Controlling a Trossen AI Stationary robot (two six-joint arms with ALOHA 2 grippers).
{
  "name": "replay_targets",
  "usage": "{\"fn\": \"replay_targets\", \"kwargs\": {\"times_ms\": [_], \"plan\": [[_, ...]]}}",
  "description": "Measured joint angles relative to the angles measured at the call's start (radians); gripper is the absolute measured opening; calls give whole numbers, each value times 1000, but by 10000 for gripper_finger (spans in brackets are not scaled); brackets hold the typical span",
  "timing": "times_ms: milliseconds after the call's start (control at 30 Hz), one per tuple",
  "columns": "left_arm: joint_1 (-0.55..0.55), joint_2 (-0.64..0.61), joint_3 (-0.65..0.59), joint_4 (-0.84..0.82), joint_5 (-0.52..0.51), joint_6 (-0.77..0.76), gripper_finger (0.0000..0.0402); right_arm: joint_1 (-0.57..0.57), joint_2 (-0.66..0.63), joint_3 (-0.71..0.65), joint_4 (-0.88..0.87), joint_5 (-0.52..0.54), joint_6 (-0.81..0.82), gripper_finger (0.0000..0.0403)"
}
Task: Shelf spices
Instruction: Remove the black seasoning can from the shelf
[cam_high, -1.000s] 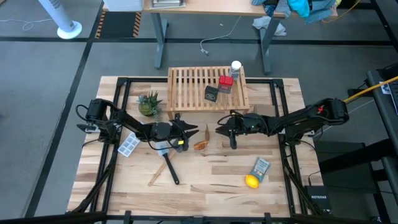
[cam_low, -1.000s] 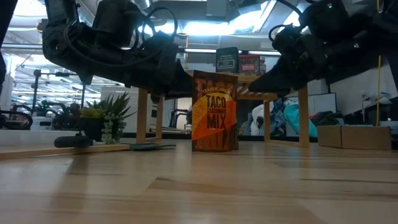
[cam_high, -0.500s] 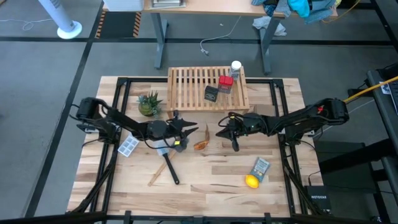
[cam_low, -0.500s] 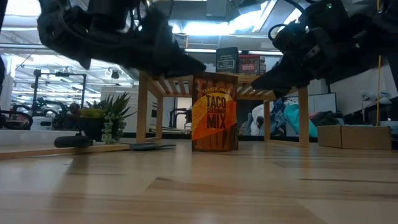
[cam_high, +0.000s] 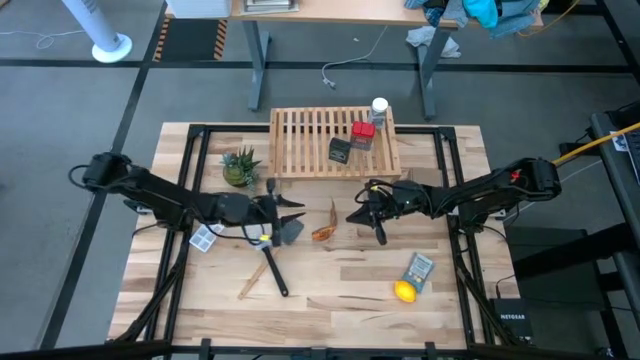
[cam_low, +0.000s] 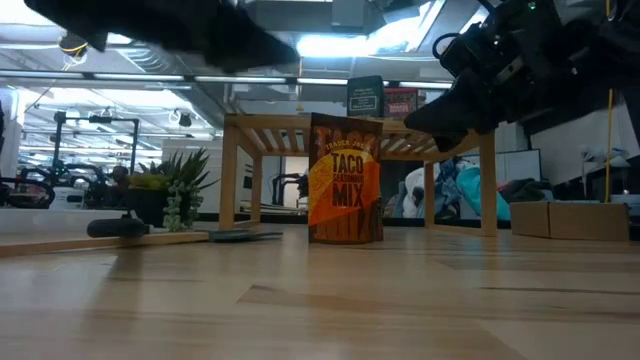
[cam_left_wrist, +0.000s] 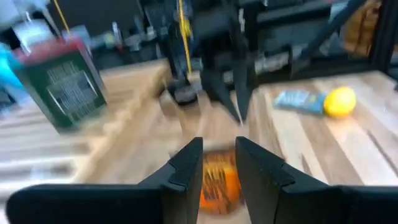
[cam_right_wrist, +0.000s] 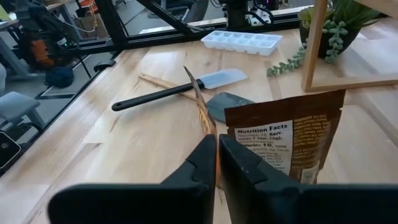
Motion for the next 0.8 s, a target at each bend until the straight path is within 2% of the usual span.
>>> {"fn": "replay_targets", "kwargs": {"times_ms": [133, 267, 367, 467, 533, 633, 800], "plan": [[0, -157, 0, -87, -10, 63, 83, 0, 0, 0, 0, 10, 0, 30], [1, -364, 0, -282, -28, 58, 66, 0, 0, 0, 1, 31, 45, 27], [2, -516, 0, -490, -30, 6, 51, 0, 0, 5, 1, 28, 48, 26], [1, -632, 0, -694, -30, -114, 37, 0, 0, 45, 3, 27, 36, 27], [1, -681, 0, -803, -24, -196, 31, 0, 0, 83, 3, 27, -18, 33], [1, -710, 0, -925, 40, -263, 28, 1, 0, 161, 1, -10, -58, 54], [1, -691, 0, -985, 94, -291, 39, 1, 0, 326, -104, -49, -58, 125]]}}
